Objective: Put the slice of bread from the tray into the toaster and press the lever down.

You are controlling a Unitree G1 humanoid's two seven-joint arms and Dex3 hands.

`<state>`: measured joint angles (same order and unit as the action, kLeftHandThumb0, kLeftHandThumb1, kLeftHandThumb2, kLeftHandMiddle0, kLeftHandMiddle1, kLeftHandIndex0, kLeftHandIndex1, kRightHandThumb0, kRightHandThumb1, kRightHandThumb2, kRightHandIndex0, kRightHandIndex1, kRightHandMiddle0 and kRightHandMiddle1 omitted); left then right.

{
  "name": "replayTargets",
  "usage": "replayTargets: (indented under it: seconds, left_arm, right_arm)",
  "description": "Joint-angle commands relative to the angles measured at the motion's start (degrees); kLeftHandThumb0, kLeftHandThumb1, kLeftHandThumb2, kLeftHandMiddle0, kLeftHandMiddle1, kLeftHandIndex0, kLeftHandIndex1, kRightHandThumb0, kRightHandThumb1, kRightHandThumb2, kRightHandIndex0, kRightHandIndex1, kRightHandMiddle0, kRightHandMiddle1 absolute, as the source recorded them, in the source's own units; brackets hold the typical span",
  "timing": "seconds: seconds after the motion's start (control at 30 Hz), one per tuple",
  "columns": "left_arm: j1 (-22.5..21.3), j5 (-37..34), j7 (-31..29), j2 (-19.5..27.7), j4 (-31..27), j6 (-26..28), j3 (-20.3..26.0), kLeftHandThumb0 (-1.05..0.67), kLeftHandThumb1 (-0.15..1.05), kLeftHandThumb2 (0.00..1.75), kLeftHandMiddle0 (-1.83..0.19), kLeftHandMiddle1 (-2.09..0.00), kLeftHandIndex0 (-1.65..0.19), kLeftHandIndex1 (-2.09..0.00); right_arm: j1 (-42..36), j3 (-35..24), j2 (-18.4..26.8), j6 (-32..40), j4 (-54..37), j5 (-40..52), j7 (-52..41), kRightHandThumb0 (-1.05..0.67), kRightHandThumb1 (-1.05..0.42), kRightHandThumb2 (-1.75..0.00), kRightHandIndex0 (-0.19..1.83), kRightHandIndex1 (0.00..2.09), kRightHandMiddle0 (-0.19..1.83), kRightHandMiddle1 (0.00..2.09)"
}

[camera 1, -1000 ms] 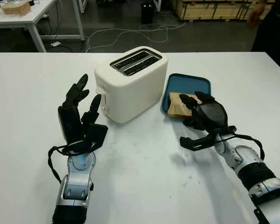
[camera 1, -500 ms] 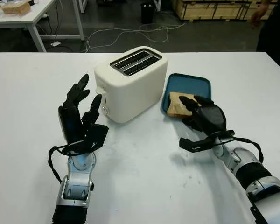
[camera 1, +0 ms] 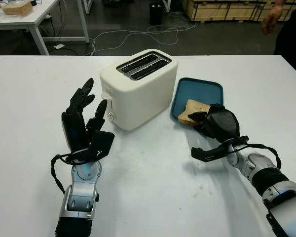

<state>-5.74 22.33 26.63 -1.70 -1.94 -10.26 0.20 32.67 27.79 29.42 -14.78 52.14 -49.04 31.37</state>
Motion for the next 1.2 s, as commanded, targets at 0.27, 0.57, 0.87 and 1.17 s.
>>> replayTargets:
  seconds: [0.27, 0.57, 0.87, 1.17]
  left_arm:
    - [-0.6, 0.2, 0.6, 0.2, 0.4, -1.3, 0.0, -0.41, 0.92, 0.29, -0.51, -0.68, -0.67, -0.01]
    - [-0.4, 0.5, 0.9, 0.0, 0.2, -0.8, 0.0, -0.42, 0.92, 0.28, -0.50, -0.68, -0.67, -0.01]
    - [-0.2, 0.9, 1.4, 0.1, 0.2, -0.8, -0.1, -0.42, 0.92, 0.29, -0.50, -0.67, -0.66, 0.00]
    - [-0.3, 0.5, 1.5, -0.2, 0.3, -1.1, 0.1, -0.42, 0.92, 0.29, -0.51, -0.66, -0.66, 0.00]
  right_arm:
    - [-3.9, -2.4, 3.6, -3.4, -11.0, 0.6, 2.6, -0.27, -0.90, 0.00, 0.68, 1.69, 0.98, 0.16]
    - [-5.4, -9.3, 7.5, -9.2, -22.8, 2.0, 5.3, -0.25, -0.90, 0.00, 0.66, 1.61, 1.00, 0.09]
    - [-1.7, -12.5, 9.6, -11.5, -22.8, 0.4, 6.1, -0.25, -0.86, 0.00, 0.77, 1.46, 1.13, 0.05]
    - [11.7, -14.5, 9.8, -22.0, -7.5, 13.8, -12.8, -0.19, -0.83, 0.00, 0.91, 1.17, 1.20, 0.02]
